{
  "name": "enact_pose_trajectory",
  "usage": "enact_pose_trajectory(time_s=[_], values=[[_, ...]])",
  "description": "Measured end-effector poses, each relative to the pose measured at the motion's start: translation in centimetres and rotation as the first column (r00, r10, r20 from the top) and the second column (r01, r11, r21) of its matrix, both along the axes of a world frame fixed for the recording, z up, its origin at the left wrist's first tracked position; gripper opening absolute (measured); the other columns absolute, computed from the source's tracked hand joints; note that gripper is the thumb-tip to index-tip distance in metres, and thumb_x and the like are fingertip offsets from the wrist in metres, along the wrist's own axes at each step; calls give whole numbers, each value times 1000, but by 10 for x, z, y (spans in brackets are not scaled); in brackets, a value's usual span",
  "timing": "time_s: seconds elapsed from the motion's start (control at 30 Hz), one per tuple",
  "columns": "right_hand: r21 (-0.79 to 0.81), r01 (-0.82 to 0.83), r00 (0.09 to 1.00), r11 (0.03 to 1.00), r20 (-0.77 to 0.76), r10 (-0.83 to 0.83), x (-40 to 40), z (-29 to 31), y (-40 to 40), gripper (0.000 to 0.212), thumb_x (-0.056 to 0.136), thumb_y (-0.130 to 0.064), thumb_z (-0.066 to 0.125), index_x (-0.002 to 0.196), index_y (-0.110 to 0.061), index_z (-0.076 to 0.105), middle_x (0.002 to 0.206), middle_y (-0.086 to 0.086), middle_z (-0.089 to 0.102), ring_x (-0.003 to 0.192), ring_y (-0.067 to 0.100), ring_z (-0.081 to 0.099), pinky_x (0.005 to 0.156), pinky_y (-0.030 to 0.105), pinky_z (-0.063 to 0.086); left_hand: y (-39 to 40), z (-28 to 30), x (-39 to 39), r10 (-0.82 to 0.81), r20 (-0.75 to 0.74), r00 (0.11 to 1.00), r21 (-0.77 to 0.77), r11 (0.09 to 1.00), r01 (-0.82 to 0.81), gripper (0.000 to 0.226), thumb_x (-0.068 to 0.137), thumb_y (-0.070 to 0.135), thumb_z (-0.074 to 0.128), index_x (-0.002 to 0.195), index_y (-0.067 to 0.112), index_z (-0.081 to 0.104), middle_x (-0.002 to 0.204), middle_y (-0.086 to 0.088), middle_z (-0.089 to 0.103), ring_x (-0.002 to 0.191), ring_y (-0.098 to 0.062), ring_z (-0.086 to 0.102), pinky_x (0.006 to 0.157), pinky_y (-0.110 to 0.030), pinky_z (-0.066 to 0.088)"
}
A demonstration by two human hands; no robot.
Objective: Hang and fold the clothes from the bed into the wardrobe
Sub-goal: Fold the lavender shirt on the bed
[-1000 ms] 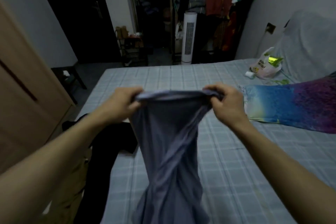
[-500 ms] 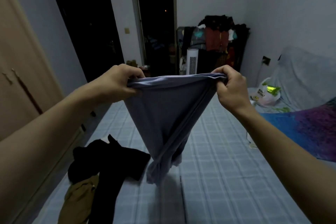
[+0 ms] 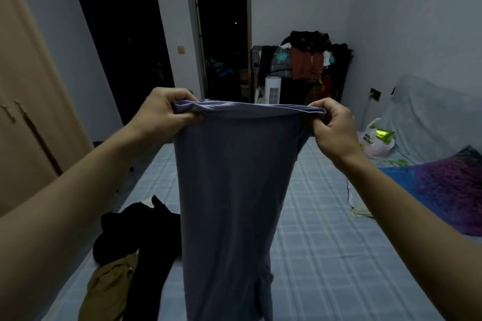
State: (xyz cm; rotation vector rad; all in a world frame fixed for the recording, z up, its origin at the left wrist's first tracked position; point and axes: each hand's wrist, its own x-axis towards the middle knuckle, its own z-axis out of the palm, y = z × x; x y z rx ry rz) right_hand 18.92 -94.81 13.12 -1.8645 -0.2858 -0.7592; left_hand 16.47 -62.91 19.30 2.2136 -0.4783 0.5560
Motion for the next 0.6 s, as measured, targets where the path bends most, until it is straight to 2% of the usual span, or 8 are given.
enact_pose_trajectory(time_s=[0.1, 0.2, 0.3, 0.4, 0.5, 0.6], values=[[17, -62, 998, 998, -9, 62, -7, 1, -4, 7, 93, -11, 62, 89, -16, 64, 80, 9, 69, 71, 29, 66, 65, 54, 57, 2, -7, -3, -33, -73, 997, -31, 999, 31, 11, 81, 3, 76, 92, 6, 72, 89, -12, 70, 84, -14, 63, 72, -27, 52], [97, -165, 985, 981, -28, 169, -13, -2, -8, 9, 94, -15, 63, 86, -19, 64, 75, 2, 67, 66, 12, 61, 60, 40, 55, 5, -18, -6, -86, -156, 984, -89, 993, 73, 11, 82, 5, 75, 87, 14, 72, 88, -6, 70, 83, -11, 65, 71, -22, 51], [180, -242, 965, 954, -57, 255, -17, -11, -15, 5, 94, -19, 64, 89, -17, 64, 74, -3, 69, 65, 8, 63, 55, 27, 54, 6, -33, -7, -148, -227, 963, -169, 980, 110, 11, 82, 4, 74, 84, 14, 72, 80, 1, 71, 78, -6, 66, 67, -18, 52], [224, -226, 964, 948, -91, 251, -13, -19, -16, 7, 94, -18, 64, 92, -11, 64, 76, 2, 68, 66, 12, 62, 55, 28, 54, -1, -48, -3, -129, -221, 967, -224, 971, 78, 13, 81, 2, 75, 82, 15, 71, 73, 8, 70, 71, 2, 64, 60, -11, 49], [261, -191, 965, 946, -128, 230, -5, -23, -12, 11, 95, -14, 61, 99, -4, 63, 79, 5, 67, 68, 11, 63, 61, 31, 55, -12, -57, 4, -62, -184, 981, -247, 969, 14, 13, 81, 4, 76, 83, 17, 71, 76, 8, 69, 71, 4, 65, 60, -9, 49], [261, -176, 964, 949, -148, 220, -2, -23, -13, 11, 96, -16, 60, 100, -6, 63, 79, 3, 68, 70, 12, 66, 65, 36, 58, -15, -61, 6, -57, -170, 984, -268, 963, 10, 12, 82, 7, 76, 83, 18, 72, 77, 8, 70, 74, 3, 66, 61, -10, 51]])
